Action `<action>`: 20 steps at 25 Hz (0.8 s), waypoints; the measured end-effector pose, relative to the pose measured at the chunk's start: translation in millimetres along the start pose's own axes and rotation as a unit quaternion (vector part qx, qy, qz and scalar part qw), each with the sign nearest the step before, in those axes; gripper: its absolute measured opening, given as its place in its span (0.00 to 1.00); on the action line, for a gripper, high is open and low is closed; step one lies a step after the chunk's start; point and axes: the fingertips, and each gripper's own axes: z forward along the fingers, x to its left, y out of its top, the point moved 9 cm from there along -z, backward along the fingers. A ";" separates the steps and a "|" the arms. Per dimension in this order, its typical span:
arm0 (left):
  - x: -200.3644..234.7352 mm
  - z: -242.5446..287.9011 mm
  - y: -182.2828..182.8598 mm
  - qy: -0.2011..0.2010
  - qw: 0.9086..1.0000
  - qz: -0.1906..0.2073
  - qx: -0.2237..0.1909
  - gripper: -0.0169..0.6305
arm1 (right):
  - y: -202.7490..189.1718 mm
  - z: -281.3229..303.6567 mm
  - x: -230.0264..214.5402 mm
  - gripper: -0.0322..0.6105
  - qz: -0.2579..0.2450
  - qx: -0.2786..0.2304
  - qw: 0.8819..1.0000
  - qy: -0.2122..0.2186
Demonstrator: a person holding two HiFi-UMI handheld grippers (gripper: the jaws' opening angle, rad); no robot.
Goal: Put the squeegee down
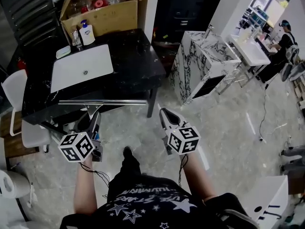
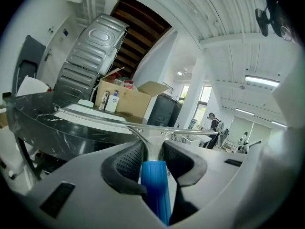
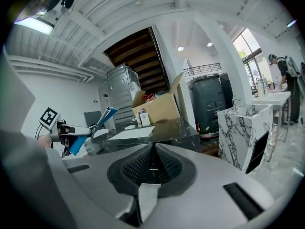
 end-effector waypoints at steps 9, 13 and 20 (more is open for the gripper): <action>44.2 100.0 49.9 -0.030 0.999 0.003 0.010 0.26 | 40.0 88.9 -18.7 0.13 0.000 -0.001 1.000 -0.027; 64.8 125.8 69.6 -0.033 0.999 0.006 0.017 0.26 | 54.9 118.7 -14.8 0.13 -0.004 -0.001 1.000 -0.030; 95.8 164.1 93.2 -0.054 0.998 0.000 0.024 0.26 | 74.6 158.6 -9.8 0.13 -0.007 -0.008 0.999 -0.053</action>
